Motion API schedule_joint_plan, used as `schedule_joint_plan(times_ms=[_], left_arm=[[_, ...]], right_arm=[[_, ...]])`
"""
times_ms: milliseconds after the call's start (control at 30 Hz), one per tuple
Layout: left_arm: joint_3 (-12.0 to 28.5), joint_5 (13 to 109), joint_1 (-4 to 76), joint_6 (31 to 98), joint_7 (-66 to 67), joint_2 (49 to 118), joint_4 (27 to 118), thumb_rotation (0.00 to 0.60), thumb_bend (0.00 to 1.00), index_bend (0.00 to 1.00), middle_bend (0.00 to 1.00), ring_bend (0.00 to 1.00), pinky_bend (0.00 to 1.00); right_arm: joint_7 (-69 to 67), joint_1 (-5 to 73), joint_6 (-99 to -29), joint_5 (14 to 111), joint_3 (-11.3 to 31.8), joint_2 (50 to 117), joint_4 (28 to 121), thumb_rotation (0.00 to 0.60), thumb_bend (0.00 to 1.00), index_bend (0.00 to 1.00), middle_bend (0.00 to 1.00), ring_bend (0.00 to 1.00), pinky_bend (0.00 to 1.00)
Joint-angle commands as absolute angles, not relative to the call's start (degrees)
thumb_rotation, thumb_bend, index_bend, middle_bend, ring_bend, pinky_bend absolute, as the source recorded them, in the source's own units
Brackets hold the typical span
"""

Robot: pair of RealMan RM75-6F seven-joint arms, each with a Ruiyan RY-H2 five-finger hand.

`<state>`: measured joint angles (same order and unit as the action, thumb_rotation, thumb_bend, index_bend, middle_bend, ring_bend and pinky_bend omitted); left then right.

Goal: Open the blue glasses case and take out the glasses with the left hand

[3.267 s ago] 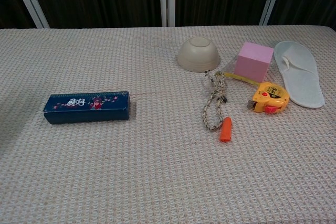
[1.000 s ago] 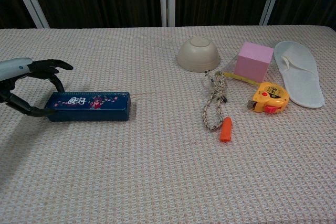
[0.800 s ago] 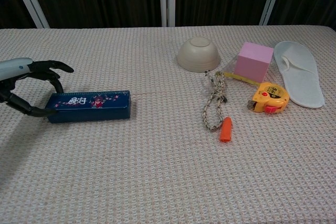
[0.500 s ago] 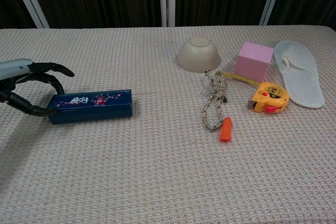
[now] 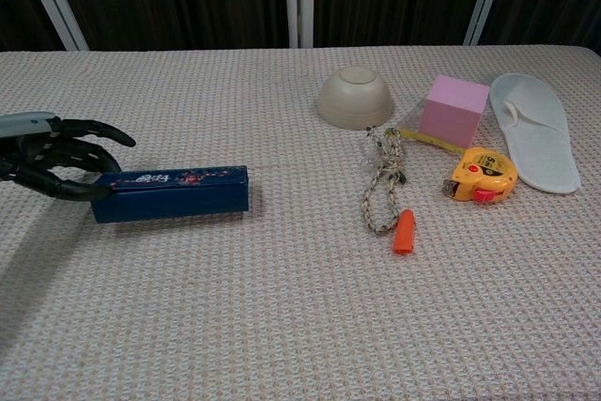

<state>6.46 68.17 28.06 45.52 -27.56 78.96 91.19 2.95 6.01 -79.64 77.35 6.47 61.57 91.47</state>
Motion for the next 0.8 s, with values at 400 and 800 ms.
schedule_joint_plan(times_ms=[400, 800], left_arm=[[9.29, 58.63, 28.53, 39.03, -32.97, 76.12, 95.42, 0.6, 0.29, 0.23, 0.6, 0.26, 0.14], [9.98, 51.71, 29.65, 38.66, -29.86, 77.23, 94.45, 0.6, 0.29, 0.22, 0.35, 0.11, 0.15]], right_arm=[[3.45, 6.21, -79.36, 77.37, 6.37, 61.46, 91.91, 0.6, 0.21, 0.0, 0.0, 0.0, 0.0], [3.74, 6.27, -79.24, 77.33, 6.26, 61.35, 92.13, 0.6, 0.21, 0.0, 0.0, 0.0, 0.0]])
